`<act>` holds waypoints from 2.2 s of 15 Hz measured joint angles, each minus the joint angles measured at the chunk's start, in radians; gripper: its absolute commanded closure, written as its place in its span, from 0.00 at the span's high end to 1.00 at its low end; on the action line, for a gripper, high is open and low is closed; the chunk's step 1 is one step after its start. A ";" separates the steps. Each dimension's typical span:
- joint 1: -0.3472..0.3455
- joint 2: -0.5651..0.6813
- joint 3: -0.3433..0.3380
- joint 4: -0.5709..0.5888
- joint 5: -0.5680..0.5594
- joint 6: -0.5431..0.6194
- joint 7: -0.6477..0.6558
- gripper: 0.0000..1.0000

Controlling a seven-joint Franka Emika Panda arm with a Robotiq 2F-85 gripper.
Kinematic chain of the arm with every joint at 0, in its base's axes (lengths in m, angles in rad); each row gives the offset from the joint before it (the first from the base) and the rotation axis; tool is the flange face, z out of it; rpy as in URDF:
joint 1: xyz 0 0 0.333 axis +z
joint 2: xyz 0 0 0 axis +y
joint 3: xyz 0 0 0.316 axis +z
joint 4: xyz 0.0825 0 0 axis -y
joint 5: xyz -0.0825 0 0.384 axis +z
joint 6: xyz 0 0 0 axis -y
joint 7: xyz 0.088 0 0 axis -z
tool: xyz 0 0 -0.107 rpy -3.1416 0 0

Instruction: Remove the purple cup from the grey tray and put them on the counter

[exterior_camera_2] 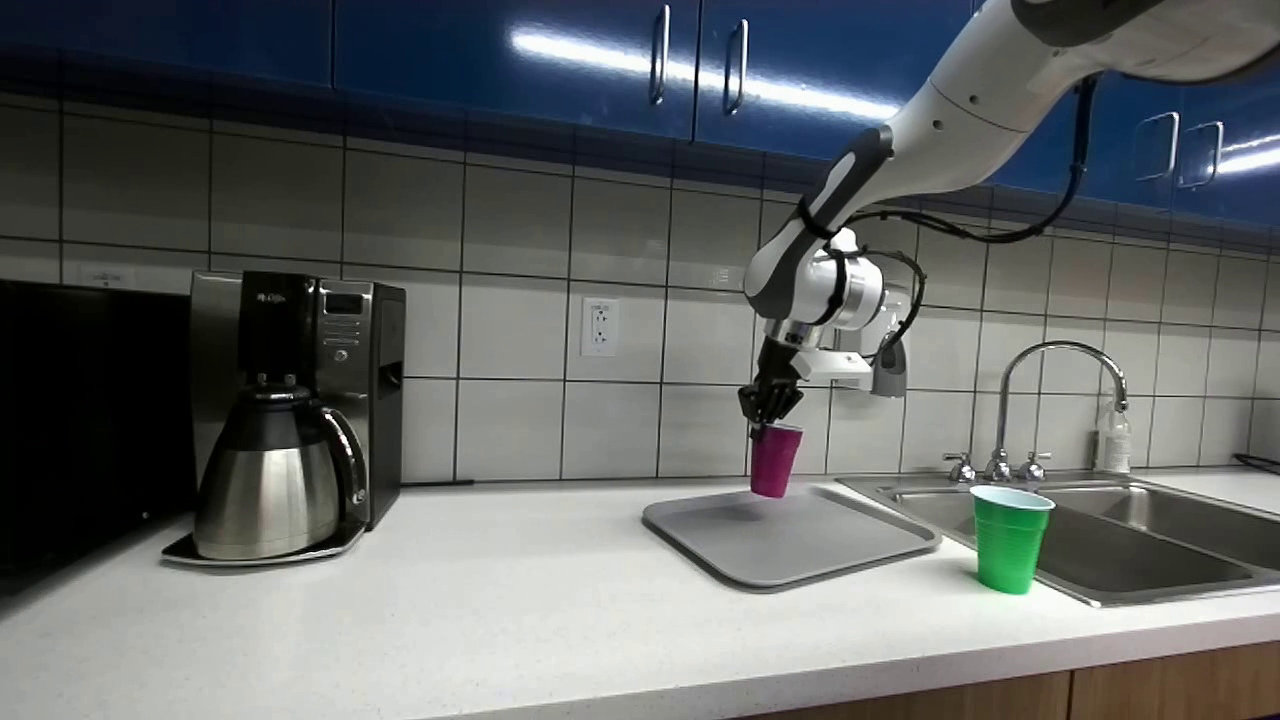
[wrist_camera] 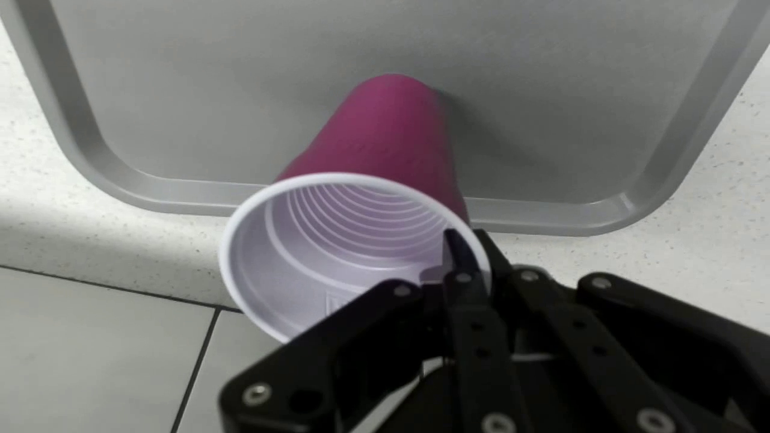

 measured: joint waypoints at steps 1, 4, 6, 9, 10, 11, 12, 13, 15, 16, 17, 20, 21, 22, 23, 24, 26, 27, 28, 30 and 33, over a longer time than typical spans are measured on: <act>0.000 -0.010 0.005 -0.006 0.000 0.000 0.000 0.01; -0.001 -0.038 0.028 -0.029 0.001 0.000 0.000 0.01; -0.001 -0.052 0.046 -0.044 0.003 0.000 0.000 0.01; -0.001 -0.065 0.076 -0.061 0.005 0.000 -0.001 0.01; 0.000 -0.067 0.085 -0.064 0.005 0.000 -0.001 0.01; 0.001 -0.068 0.095 -0.067 0.005 0.000 -0.001 0.01; 0.002 -0.069 0.103 -0.069 0.005 0.000 -0.001 0.01; 0.003 -0.070 0.112 -0.071 0.005 0.000 -0.001 0.01; 0.006 -0.072 0.129 -0.075 0.005 0.000 -0.002 0.01; 0.008 -0.072 0.138 -0.076 0.005 0.000 -0.002 0.01; 0.009 -0.072 0.147 -0.078 0.005 0.000 -0.003 0.01; 0.018 -0.072 0.169 -0.081 0.005 0.000 -0.005 0.01; 0.022 -0.072 0.175 -0.082 0.005 0.000 -0.007 0.01; 0.025 -0.072 0.183 -0.082 0.005 0.000 -0.010 0.01; 0.029 -0.072 0.188 -0.083 0.005 0.000 -0.013 0.01; 0.033 -0.072 0.193 -0.084 0.005 0.000 -0.017 0.01; 0.041 -0.072 0.202 -0.085 0.005 0.000 -0.028 0.01; 0.045 -0.072 0.207 -0.087 0.005 0.000 -0.034 0.01; 0.049 -0.072 0.211 -0.089 0.005 0.000 -0.038 0.01; 0.058 -0.072 0.220 -0.094 0.004 0.000 -0.049 0.01; 0.071 -0.071 0.230 -0.104 0.004 0.000 -0.072 0.01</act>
